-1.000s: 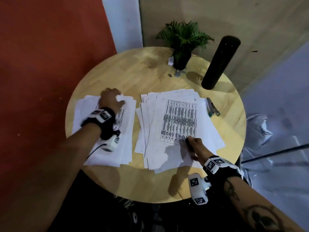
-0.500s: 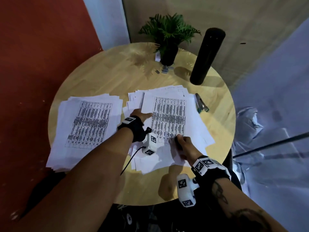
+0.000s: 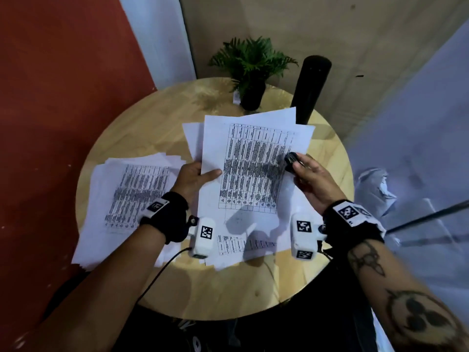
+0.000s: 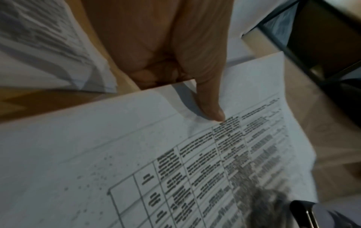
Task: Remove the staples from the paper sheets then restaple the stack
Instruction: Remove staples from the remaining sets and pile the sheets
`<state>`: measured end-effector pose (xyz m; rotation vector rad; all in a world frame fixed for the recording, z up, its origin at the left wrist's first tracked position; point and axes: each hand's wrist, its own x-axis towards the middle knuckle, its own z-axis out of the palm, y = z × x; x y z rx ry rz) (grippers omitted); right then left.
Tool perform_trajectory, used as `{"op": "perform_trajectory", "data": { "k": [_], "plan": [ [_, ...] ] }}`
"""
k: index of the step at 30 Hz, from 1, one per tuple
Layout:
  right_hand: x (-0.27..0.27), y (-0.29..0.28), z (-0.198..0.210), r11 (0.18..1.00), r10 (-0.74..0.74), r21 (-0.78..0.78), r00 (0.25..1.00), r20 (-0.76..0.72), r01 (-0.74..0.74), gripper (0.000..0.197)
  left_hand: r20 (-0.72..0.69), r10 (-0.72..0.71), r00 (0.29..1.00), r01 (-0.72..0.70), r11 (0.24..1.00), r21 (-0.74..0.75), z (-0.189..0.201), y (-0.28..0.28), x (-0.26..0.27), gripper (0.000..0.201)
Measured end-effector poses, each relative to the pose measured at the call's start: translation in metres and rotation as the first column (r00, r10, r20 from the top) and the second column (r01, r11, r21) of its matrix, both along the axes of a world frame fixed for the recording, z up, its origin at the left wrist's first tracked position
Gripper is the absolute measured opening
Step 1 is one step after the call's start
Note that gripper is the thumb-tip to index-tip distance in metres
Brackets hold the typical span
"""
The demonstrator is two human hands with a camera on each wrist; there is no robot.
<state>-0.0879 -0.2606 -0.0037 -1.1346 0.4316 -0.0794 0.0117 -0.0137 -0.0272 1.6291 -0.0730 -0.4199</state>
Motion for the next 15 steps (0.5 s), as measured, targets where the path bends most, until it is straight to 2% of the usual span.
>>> {"op": "perform_trajectory", "data": {
  "k": [3,8,10,13,15],
  "plan": [
    [0.006,-0.005,0.022,0.993,0.108,0.047,0.992,0.071,-0.111,0.065,0.018,-0.034,0.999,0.034,0.999,-0.027,0.019,0.014,-0.004,0.022],
    [0.003,-0.006,0.038,0.982,0.182,0.033,0.973,0.143,-0.188,0.064,0.053,-0.069,0.996,0.073,0.995,-0.07,0.042,0.023,-0.009,0.023],
    [0.0,-0.004,0.046,0.98,0.192,0.026,0.965,0.178,-0.2,0.063,0.129,-0.029,0.991,0.037,0.998,-0.055,0.052,0.027,-0.008,0.023],
    [-0.003,-0.002,0.055,0.976,0.208,0.017,0.949,0.235,-0.218,0.061,0.297,0.112,0.948,-0.115,0.993,-0.005,0.066,0.03,0.002,0.031],
    [-0.003,-0.003,0.06,0.975,0.215,0.007,0.943,0.253,-0.224,0.061,0.302,0.179,0.936,-0.174,0.984,-0.043,0.077,0.029,0.008,0.038]
  ]
}}
